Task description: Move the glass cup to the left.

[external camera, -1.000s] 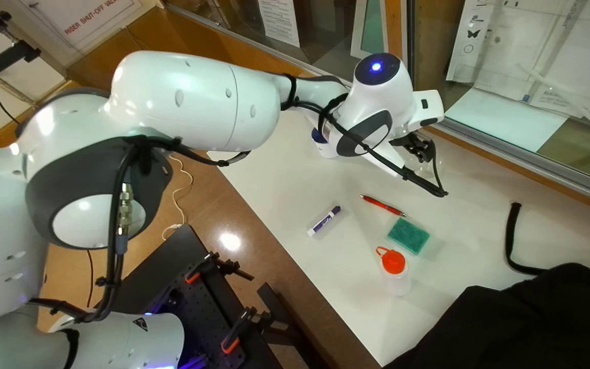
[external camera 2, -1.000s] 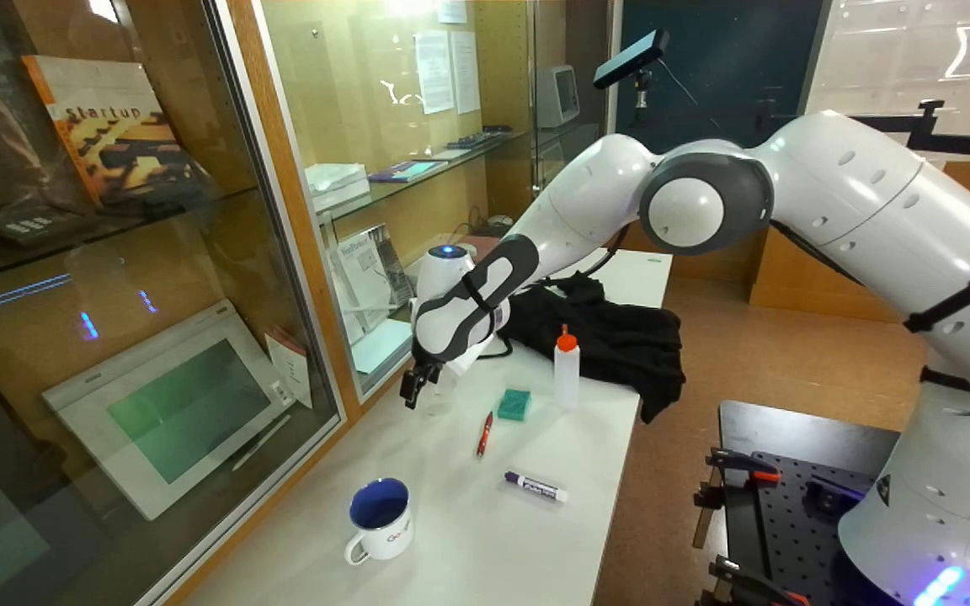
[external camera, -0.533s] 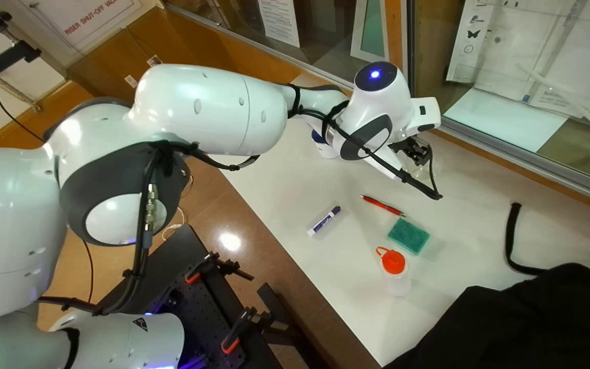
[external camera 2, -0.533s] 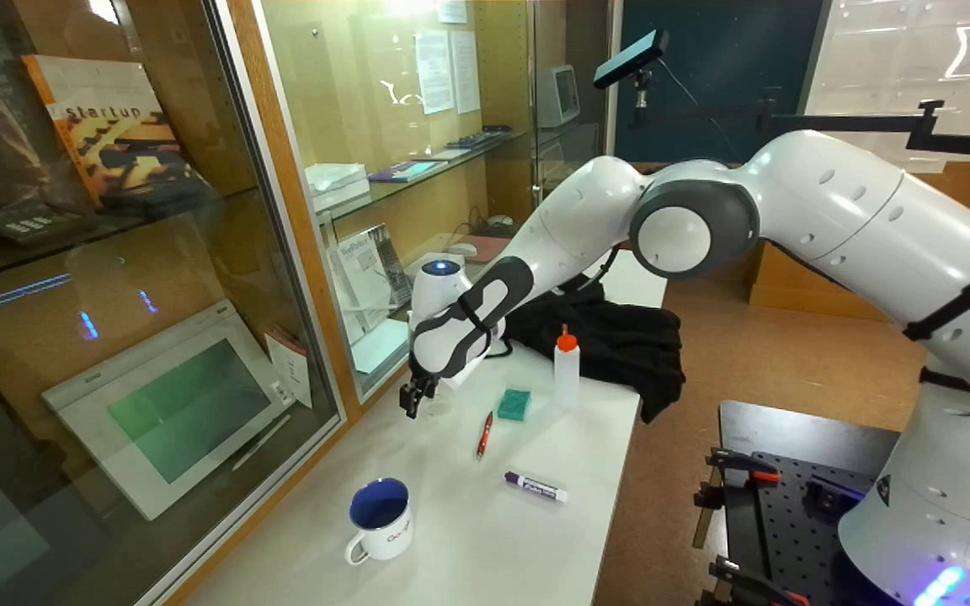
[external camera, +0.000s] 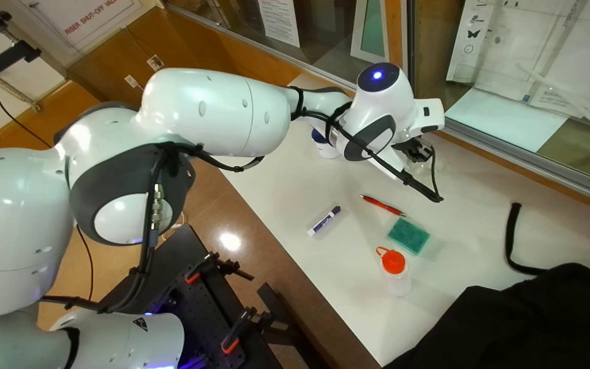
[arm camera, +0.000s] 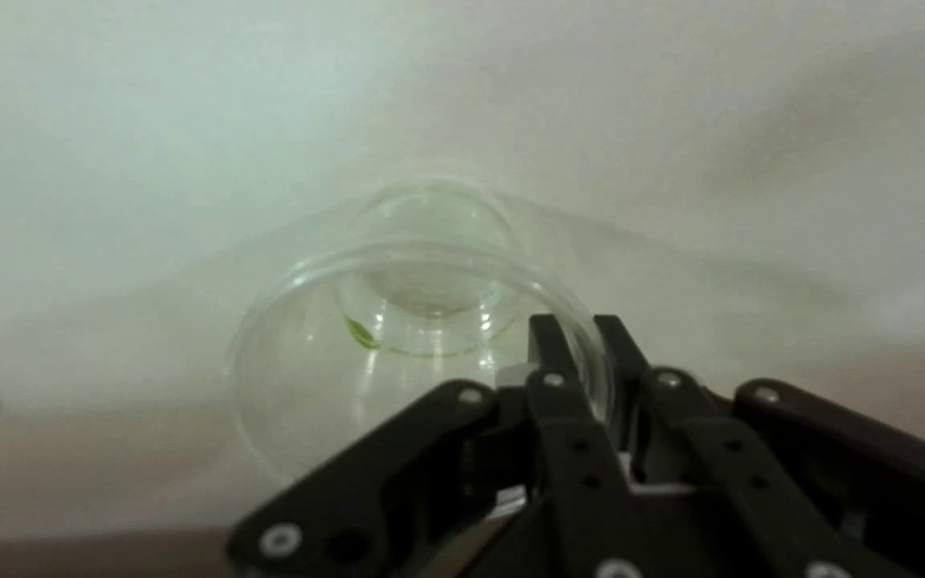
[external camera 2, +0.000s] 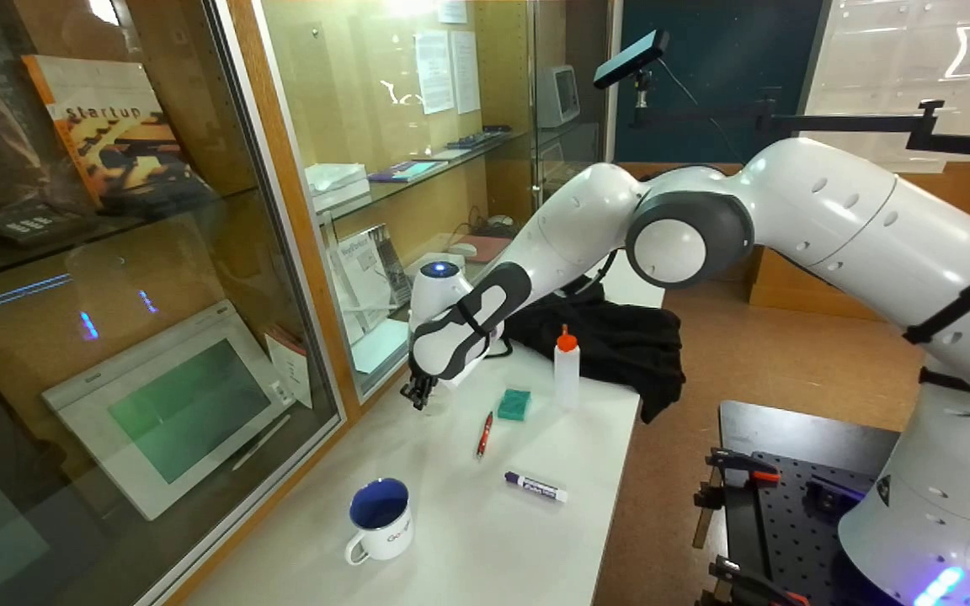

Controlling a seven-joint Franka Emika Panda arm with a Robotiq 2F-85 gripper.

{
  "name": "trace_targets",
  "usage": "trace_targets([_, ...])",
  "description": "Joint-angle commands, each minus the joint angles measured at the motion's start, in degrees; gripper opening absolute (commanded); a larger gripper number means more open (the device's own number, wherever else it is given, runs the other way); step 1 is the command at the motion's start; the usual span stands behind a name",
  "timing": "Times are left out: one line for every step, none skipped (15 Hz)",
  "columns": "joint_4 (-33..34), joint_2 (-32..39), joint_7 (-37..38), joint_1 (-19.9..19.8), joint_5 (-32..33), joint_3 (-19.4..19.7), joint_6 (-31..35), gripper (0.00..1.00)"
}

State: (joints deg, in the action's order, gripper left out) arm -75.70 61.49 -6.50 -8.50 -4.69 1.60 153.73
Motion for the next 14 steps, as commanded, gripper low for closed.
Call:
trace_targets([2.2,1.0,2.8,1.0,1.5,1.4,0.4,0.01])
trace_targets([2.1,0.7,2.9,1.1,1.5,1.6,0.5,0.02])
trace_targets([1.8,0.1,3.3,1.3,1.5,1.9,0.7,0.00])
trace_targets([0.6,-1.3,3.6,1.4,1.2,1.9,0.6,0.01])
trace_targets([-0.8,-2.7,3.8,1.4,0.9,1.6,0.7,0.00])
trace_targets([-2.2,-4.2,4.5,1.5,0.7,1.5,0.4,0.01])
trace_targets([-4.6,-6.4,5.1,1.6,0.6,1.5,0.1,0.01])
trace_targets([-7.1,-8.7,5.7,2.0,0.7,1.7,0.1,0.01])
trace_targets([-9.7,-11.1,6.2,2.4,0.8,1.8,0.0,0.01])
trace_targets([-12.3,-13.4,6.4,2.9,1.1,2.2,0.3,0.01])
trace_targets([-14.4,-15.8,6.4,3.5,1.8,2.6,-1.0,0.01])
trace_targets([-16.9,-18.2,6.0,4.0,2.3,2.8,-1.3,0.01])
trace_targets([-19.3,-20.4,5.2,4.5,3.2,3.0,-1.5,0.01])
trace_targets([-21.9,-22.8,4.7,5.1,4.4,2.9,-1.3,0.01])
